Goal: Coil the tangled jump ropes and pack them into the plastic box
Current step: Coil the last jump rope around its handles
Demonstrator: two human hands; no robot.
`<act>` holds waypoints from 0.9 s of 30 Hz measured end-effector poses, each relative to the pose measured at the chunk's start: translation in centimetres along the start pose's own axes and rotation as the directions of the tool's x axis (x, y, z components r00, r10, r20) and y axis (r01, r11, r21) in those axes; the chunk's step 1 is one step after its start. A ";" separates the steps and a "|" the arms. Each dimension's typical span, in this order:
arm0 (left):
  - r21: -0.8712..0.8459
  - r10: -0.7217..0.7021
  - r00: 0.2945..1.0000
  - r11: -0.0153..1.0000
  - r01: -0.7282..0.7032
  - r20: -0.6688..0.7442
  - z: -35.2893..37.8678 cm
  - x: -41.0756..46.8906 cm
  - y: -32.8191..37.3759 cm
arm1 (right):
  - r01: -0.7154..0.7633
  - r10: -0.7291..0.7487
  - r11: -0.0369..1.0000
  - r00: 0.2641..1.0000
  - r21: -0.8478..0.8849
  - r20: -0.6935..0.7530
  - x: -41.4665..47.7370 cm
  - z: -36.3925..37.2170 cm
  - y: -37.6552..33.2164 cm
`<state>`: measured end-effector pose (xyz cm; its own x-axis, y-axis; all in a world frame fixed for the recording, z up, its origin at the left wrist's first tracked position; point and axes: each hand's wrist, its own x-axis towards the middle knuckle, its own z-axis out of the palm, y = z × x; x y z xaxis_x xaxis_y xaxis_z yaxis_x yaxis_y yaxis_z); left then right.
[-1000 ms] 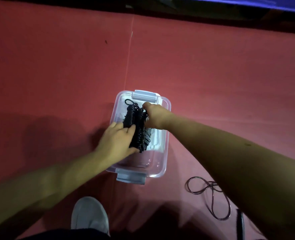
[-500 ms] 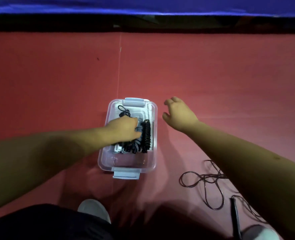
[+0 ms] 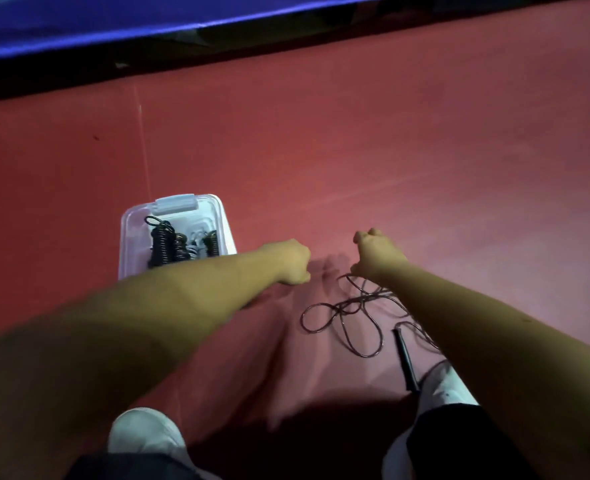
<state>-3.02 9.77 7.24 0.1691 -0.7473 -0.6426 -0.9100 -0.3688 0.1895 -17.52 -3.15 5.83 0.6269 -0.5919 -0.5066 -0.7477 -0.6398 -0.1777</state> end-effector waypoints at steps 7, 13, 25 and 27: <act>-0.125 -0.083 0.994 0.988 0.092 0.075 9.1 4.7 2.6 | 0.066 -0.062 0.997 0.989 -0.025 0.136 -0.2 5.5 2.9; -0.115 -0.321 0.945 0.939 0.325 0.053 13.9 6.3 1.8 | 0.110 -0.092 0.991 0.974 -0.079 0.208 0.9 9.5 2.3; -0.700 -0.181 0.938 0.709 -0.083 -0.295 8.5 6.4 -1.2 | 0.048 -0.038 0.998 0.983 -0.051 0.181 2.8 7.4 1.1; -0.710 -0.135 0.915 0.676 -0.194 -0.379 4.5 5.5 -1.0 | 0.004 -0.006 1.000 0.984 0.013 0.178 3.3 5.0 0.5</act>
<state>-2.91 8.47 0.19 0.4212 -0.8438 -0.3325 -0.3793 -0.4969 0.7805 -16.97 -3.00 -0.09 0.5821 -0.4912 -0.6480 -0.7483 -0.6353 -0.1906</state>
